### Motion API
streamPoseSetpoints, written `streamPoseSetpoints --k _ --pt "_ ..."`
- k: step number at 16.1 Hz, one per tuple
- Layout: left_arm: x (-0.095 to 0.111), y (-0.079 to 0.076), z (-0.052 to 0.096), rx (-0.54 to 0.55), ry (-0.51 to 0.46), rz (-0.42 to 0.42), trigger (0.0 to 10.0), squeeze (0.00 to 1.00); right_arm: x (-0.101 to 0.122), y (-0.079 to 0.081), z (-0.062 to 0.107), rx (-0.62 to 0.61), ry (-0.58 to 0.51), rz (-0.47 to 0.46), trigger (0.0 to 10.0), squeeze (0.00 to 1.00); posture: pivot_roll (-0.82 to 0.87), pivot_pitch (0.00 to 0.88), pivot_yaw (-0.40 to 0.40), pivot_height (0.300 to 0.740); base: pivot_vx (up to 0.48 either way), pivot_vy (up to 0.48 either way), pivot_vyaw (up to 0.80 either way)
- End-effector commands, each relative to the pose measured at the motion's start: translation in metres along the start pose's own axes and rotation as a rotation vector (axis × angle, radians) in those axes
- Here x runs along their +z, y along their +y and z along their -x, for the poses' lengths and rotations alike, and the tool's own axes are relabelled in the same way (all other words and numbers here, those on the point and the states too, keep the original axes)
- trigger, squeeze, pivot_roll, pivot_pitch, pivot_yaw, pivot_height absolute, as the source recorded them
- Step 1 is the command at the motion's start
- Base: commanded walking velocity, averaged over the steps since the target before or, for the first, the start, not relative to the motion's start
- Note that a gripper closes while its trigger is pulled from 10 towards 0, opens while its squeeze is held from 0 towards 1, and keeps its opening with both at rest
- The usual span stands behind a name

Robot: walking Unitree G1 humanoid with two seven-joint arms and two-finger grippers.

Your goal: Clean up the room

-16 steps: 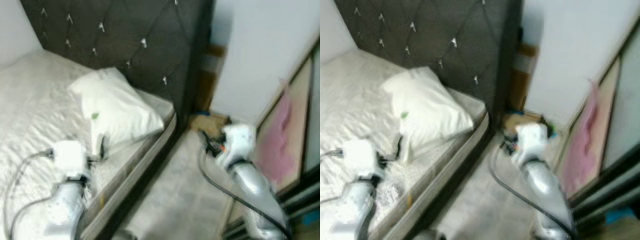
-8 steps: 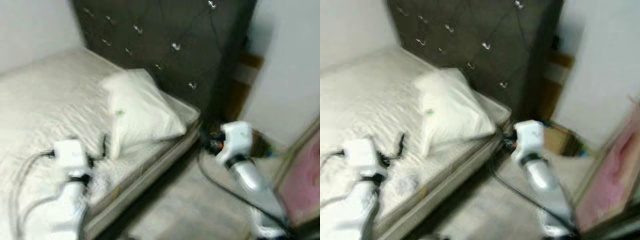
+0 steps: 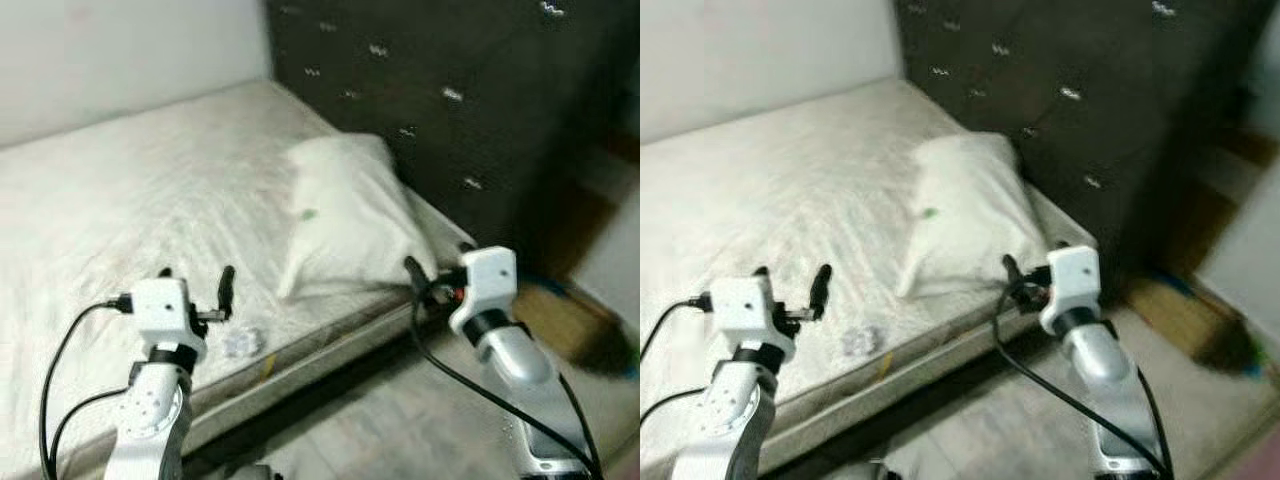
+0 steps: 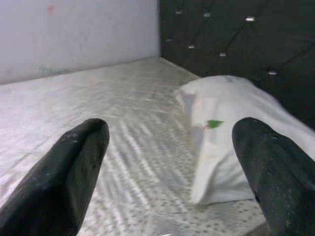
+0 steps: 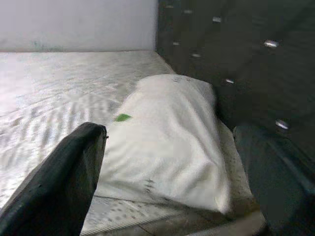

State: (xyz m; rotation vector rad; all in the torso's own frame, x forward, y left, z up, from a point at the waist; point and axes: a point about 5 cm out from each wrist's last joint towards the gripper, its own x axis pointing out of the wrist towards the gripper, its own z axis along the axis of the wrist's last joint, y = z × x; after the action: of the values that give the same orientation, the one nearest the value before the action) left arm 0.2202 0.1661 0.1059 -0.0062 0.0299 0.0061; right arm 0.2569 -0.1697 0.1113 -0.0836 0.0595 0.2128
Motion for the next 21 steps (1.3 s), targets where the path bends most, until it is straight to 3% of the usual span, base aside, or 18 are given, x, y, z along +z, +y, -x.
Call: streamPoseSetpoints --k 1,2,3,7,11,21 --pt "0.0017 0.0073 0.001 0.023 0.003 -0.011 10.0 0.0 0.0029 0.0084 -0.0035 0.025 -0.014 -0.008 10.0 0.66 -0.03 0.0 -0.002 0.74 0.0 0.0 0.79" --pt "0.0018 0.0072 0.001 0.02 0.003 -0.011 10.0 0.0 0.0028 0.0083 -0.0035 0.023 -0.014 -0.01 10.0 0.25 -0.02 0.0 -0.002 0.74 0.0 0.0 0.8" --pt "0.0019 0.007 0.0011 0.02 0.002 -0.01 10.0 0.0 0.0025 0.008 -0.0035 0.02 -0.013 -0.013 10.0 0.0 -0.02 0.0 -0.002 0.74 0.0 0.0 0.79" --pt "0.004 0.0066 0.0021 -0.007 -0.013 0.024 10.0 0.0 0.0015 0.0067 -0.0037 0.01 -0.006 -0.019 10.0 0.0 -0.02 0.0 -0.002 0.74 0.0 0.0 0.0" --pt "0.004 0.005 0.003 -0.02 -0.014 0.022 10.0 0.0 0.0012 0.007 -0.0048 0.014 -0.006 -0.02 10.0 0.0 -0.02 0.0 -0.008 0.74 0.0 0.0 0.57" --pt "0.0037 0.0024 0.0023 -0.036 -0.021 0.025 10.0 0.0 0.0023 0.0071 -0.0089 0.03 -0.012 -0.007 10.0 0.0 -0.02 0.0 -0.015 0.74 0.281 0.0 0.0"
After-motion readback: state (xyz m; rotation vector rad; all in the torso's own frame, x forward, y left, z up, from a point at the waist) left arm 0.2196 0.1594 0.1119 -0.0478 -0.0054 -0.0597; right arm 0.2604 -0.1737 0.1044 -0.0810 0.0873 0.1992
